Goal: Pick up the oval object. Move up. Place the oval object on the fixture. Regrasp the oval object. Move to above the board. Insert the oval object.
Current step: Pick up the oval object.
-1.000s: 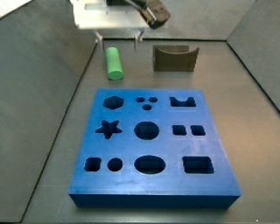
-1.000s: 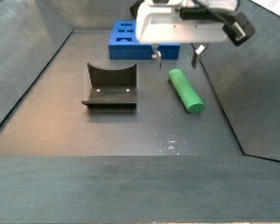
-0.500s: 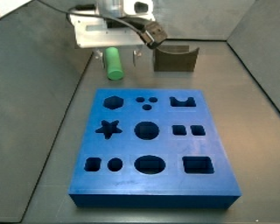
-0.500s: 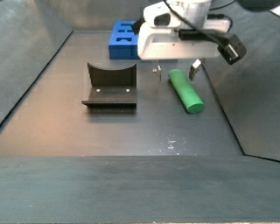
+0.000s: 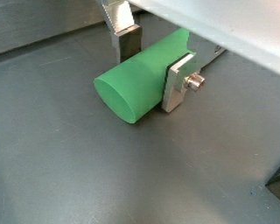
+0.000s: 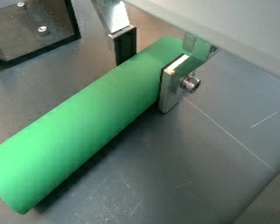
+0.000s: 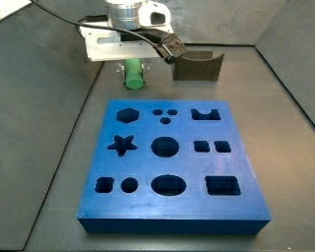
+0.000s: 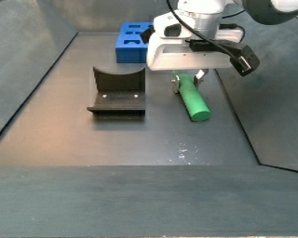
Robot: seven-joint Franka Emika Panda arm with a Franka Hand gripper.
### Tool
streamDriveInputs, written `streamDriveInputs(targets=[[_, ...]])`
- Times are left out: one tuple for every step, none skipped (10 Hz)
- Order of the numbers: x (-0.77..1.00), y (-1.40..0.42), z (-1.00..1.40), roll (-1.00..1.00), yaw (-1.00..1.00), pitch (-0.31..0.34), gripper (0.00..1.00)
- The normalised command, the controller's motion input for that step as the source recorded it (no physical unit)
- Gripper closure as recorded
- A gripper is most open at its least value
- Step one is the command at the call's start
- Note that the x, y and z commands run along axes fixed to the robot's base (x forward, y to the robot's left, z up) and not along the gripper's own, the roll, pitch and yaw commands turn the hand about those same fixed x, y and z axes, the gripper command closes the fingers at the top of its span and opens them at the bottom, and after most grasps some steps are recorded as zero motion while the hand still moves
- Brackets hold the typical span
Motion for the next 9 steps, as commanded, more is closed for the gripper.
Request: streamDriveInputs(targets=[[0.0,0.0,0.0,0.0,0.0,0.0,1.0],[0.0,0.0,0.0,0.0,0.0,0.0,1.0],[0.0,0.0,0.0,0.0,0.0,0.0,1.0],[0.0,0.0,0.0,0.0,0.0,0.0,1.0],[0.0,0.0,0.0,0.0,0.0,0.0,1.0],[0.0,0.0,0.0,0.0,0.0,0.0,1.0],[0.0,0.0,0.0,0.0,0.0,0.0,1.0],[0.0,0.0,0.0,0.0,0.0,0.0,1.0],[0.0,0.0,0.0,0.0,0.0,0.0,1.0]])
